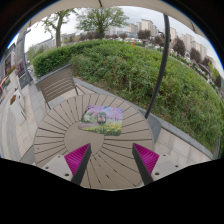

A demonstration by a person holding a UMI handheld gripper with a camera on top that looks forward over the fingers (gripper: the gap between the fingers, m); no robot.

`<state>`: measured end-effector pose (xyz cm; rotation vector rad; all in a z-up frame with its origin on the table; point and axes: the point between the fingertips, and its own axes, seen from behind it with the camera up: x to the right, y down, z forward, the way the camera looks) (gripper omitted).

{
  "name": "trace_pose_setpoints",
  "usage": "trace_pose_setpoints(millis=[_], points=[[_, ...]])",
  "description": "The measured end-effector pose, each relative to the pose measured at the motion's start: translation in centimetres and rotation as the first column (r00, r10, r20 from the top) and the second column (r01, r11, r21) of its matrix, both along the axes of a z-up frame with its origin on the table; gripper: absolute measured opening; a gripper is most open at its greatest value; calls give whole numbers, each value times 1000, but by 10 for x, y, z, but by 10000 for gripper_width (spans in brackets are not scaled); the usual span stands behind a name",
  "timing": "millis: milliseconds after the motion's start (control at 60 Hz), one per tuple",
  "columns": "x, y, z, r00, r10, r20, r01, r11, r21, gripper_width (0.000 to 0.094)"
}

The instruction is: Arrange mouse

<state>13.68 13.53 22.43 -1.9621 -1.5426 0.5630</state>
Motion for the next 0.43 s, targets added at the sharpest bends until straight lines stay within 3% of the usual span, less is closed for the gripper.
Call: trace_pose_setpoints(millis=[283,433], points=[[54,-1,15,1000,-2,-18,2,1000,1,849],[57,-26,21,998,46,-41,-48,998,-41,849]])
